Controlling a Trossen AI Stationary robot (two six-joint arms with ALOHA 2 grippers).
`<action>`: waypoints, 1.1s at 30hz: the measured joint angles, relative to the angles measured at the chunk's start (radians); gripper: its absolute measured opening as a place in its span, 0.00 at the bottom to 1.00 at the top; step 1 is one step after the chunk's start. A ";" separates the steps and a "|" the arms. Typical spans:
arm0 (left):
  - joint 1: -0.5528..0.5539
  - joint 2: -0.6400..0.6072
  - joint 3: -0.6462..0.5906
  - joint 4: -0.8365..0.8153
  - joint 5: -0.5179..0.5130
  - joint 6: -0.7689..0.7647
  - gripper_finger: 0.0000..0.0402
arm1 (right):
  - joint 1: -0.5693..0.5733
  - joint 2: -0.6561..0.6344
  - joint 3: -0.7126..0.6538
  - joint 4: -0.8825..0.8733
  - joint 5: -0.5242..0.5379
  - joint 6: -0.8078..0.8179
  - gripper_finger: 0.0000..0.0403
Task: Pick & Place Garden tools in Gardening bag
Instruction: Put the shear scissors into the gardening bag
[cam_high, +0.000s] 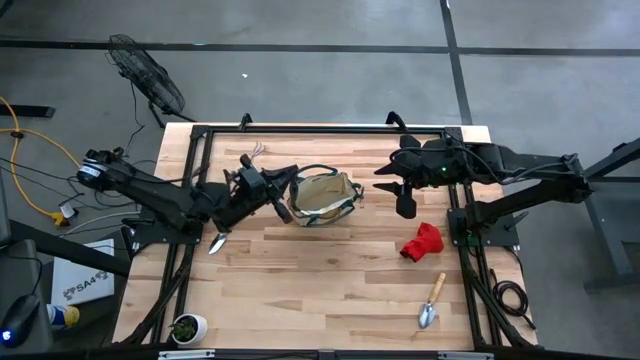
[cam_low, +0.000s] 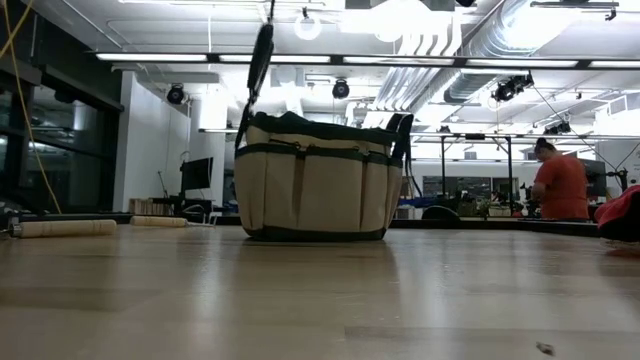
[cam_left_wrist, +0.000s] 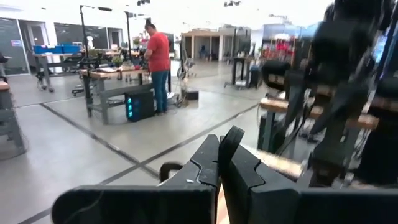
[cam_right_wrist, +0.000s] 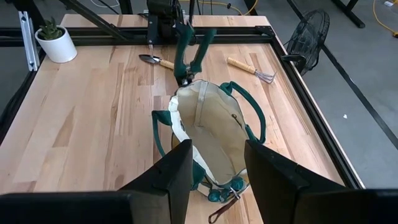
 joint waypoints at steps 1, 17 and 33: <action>0.000 0.002 -0.002 -0.004 0.000 0.011 0.00 | 0.000 0.000 0.000 -0.001 0.000 0.000 0.34; -0.042 0.006 0.000 0.148 -0.014 0.153 0.00 | 0.000 0.000 0.000 -0.037 -0.001 0.015 0.34; -0.040 0.092 -0.001 0.252 -0.066 0.276 0.00 | 0.000 0.000 0.000 -0.045 -0.001 0.006 0.34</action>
